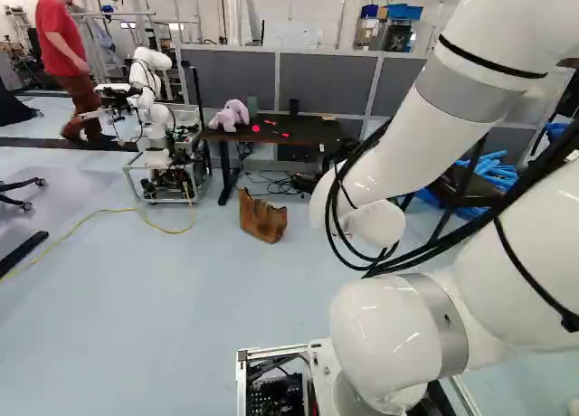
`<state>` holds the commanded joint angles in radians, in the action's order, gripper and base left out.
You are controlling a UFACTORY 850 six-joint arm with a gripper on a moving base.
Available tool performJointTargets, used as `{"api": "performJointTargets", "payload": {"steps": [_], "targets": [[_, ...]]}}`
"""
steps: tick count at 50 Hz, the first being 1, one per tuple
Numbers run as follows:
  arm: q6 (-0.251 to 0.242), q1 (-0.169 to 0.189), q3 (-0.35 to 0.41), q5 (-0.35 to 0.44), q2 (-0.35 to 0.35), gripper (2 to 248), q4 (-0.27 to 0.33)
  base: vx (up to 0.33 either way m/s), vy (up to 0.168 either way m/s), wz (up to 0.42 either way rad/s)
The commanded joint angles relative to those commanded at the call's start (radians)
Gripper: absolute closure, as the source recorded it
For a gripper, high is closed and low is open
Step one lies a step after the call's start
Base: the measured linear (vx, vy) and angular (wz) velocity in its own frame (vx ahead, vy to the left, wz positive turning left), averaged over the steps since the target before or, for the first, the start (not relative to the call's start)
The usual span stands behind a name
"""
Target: Pick up the bag on the ground and place it on the table
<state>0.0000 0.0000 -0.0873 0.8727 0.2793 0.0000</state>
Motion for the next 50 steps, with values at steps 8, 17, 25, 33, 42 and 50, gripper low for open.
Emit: {"api": "performJointTargets", "payload": {"steps": [8,17,25,33,42,50], "targets": [[0.000,0.000,0.000,0.000,0.000,3,0.000,0.275,0.005,0.005],[0.000,0.000,0.000,0.000,0.000,3,0.000,0.283,0.009,0.005],[0.000,0.000,0.000,0.000,0.000,3,0.000,0.273,0.009,0.006],[0.000,0.000,0.000,0.000,0.000,3,0.000,0.280,0.007,0.015],[0.000,0.000,0.000,0.000,0.000,3,0.000,0.266,0.033,0.135],[0.000,0.000,0.000,0.000,0.000,3,0.000,0.263,0.034,0.161]]}}
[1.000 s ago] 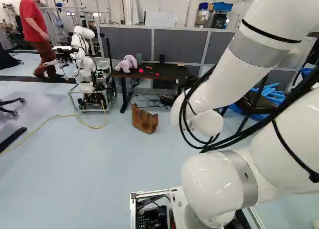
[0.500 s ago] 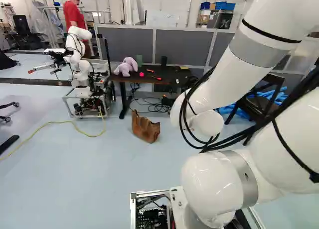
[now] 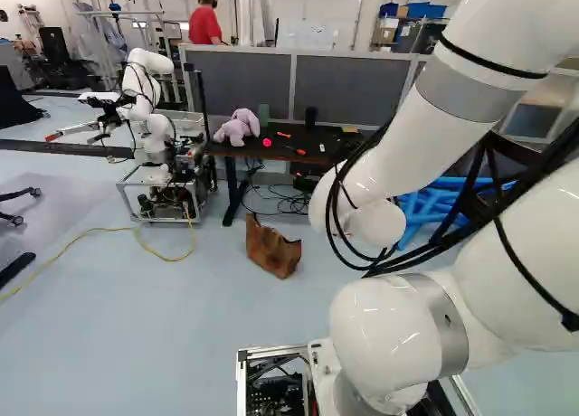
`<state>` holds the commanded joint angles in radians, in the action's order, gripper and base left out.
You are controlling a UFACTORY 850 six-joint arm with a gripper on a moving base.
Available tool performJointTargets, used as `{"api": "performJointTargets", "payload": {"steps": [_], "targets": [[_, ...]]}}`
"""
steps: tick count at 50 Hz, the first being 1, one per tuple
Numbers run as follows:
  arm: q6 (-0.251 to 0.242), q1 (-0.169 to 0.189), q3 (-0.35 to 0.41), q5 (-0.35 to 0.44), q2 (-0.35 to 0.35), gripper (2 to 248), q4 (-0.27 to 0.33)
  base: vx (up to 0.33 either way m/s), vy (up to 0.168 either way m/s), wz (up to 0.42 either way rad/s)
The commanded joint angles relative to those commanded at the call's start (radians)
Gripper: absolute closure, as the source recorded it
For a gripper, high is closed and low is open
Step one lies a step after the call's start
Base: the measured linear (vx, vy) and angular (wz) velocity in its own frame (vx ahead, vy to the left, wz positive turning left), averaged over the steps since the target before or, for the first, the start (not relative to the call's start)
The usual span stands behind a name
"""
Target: Pick up the bag on the ground and place it on the table
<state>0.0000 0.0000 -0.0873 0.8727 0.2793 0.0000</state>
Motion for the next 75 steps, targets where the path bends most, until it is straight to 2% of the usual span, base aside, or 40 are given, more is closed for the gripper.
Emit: {"api": "performJointTargets", "payload": {"steps": [24,45,46,75], "targets": [[0.000,0.000,0.000,0.000,0.000,3,0.000,0.245,0.035,0.148],[0.000,0.000,0.000,0.000,0.000,3,0.000,0.211,0.006,0.003],[0.000,0.000,-0.017,-0.003,-0.020,3,0.000,0.179,0.005,0.005],[0.000,0.000,-0.125,-0.061,-0.141,3,0.028,0.014,0.001,-0.002]]}}
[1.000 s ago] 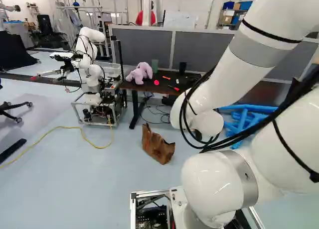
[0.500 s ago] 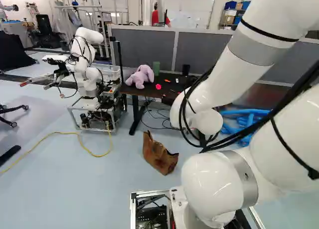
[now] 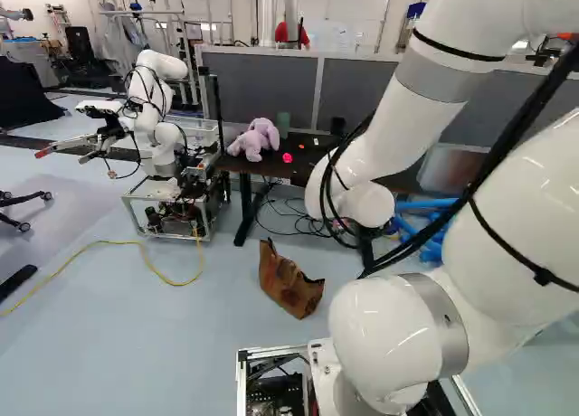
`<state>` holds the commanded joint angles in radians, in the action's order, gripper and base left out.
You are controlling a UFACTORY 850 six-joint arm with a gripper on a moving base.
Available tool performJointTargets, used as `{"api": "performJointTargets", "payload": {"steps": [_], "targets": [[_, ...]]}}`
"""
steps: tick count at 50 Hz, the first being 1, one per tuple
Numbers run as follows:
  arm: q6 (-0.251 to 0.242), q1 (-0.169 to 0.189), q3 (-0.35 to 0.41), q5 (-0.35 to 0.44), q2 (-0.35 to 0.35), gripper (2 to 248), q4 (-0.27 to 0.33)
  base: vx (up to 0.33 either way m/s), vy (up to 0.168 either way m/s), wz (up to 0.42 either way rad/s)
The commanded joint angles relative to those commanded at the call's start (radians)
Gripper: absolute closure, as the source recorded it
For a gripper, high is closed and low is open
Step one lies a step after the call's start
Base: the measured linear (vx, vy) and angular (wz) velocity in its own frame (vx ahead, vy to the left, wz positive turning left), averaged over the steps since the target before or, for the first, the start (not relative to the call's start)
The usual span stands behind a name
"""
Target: Pick up the bag on the ground and place it on the table
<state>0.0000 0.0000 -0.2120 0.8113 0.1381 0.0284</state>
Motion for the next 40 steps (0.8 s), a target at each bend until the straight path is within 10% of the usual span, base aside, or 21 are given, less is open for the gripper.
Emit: {"api": "performJointTargets", "payload": {"steps": [40], "targets": [[0.000,-0.022,-0.234,-0.128,-0.297,3,0.058,0.000,0.000,0.000]]}}
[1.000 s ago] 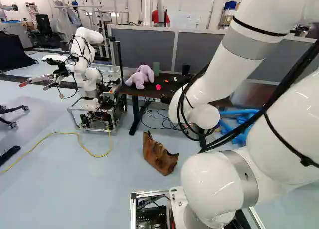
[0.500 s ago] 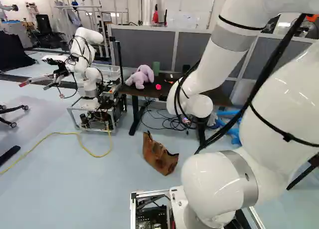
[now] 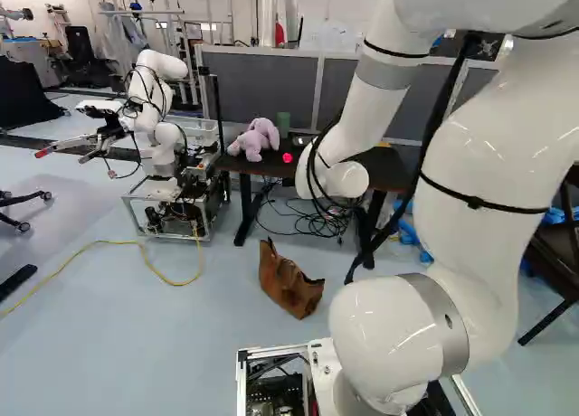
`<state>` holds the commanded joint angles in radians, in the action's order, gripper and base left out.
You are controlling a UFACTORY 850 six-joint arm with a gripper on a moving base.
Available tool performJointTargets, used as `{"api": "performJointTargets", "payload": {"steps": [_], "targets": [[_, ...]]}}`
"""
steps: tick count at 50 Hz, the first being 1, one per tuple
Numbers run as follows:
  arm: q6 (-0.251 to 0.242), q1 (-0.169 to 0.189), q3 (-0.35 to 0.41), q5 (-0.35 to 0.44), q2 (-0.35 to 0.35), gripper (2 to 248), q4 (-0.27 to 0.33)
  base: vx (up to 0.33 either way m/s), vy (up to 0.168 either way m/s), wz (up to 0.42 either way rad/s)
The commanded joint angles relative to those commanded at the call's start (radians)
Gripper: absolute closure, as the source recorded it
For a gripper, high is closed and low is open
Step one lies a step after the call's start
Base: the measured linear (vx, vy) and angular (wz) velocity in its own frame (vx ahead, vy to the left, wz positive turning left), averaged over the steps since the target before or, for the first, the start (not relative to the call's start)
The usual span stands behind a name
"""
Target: Pick up the bag on the ground and place it on the table
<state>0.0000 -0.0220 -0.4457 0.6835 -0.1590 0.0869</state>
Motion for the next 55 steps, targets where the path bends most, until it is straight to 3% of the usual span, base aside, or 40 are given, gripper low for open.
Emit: {"api": "performJointTargets", "payload": {"steps": [39,55], "targets": [[0.000,-0.056,-0.231,-0.201,-0.283,3,0.047,0.000,0.000,0.000],[0.000,-0.060,-0.273,-0.283,-0.353,3,0.048,0.000,0.000,0.000]]}}
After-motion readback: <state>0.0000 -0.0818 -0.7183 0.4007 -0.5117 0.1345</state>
